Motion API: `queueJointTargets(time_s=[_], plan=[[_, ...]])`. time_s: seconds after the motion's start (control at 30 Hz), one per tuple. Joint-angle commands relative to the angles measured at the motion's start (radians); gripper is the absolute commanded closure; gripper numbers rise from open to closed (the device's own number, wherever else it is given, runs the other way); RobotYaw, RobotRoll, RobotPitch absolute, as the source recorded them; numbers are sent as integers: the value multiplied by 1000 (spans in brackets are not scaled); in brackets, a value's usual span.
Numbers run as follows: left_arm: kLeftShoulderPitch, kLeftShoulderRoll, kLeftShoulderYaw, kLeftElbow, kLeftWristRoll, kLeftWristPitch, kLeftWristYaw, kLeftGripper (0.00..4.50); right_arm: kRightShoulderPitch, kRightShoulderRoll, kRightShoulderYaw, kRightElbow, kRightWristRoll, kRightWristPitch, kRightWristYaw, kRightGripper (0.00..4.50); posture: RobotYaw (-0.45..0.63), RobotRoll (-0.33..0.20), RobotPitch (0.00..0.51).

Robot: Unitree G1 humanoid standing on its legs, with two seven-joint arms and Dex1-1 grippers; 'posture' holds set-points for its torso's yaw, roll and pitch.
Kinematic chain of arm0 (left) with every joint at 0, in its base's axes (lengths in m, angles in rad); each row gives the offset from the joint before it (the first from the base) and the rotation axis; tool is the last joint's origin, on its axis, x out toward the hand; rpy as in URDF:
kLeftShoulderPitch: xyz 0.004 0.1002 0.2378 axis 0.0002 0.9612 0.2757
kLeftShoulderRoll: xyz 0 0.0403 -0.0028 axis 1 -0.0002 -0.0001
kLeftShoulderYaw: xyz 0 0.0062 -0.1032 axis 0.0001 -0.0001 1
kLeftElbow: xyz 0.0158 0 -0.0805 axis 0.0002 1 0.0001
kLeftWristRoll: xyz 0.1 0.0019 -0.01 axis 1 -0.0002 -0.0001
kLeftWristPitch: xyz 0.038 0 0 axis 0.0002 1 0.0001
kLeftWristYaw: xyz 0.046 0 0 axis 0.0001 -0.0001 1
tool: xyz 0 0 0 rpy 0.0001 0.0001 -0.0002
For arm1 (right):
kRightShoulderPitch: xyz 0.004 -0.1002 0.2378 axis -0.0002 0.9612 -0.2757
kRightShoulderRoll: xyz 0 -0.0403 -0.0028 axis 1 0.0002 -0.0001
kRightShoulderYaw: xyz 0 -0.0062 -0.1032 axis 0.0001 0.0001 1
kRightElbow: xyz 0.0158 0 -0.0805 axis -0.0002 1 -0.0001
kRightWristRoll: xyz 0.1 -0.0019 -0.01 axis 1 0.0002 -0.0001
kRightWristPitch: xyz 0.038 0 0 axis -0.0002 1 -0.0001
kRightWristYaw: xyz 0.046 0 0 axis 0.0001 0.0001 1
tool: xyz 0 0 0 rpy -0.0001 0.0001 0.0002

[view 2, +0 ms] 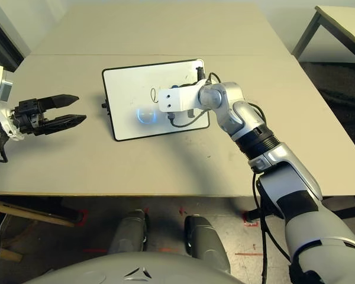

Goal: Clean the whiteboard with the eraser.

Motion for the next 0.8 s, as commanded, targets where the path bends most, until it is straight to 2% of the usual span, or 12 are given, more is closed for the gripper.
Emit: queueJointTargets(time_s=[0.03, 0.37, 0.8], plan=[[-17, -1, -8, 10, 4, 1, -5, 0, -73, -20, -30, 80, -6, -18, -31, 4279, 304, 0, 74], [-22, -5, -12, 11, 3, 5, -2, 0, -155, -27, -40, 192, -1, -64, -59, 4282, 303, 0, 74], [-17, -8, -7, 6, 2, 6, 2, 0, -129, -25, -22, 183, -1, -71, 3, 4282, 305, 0, 75]])
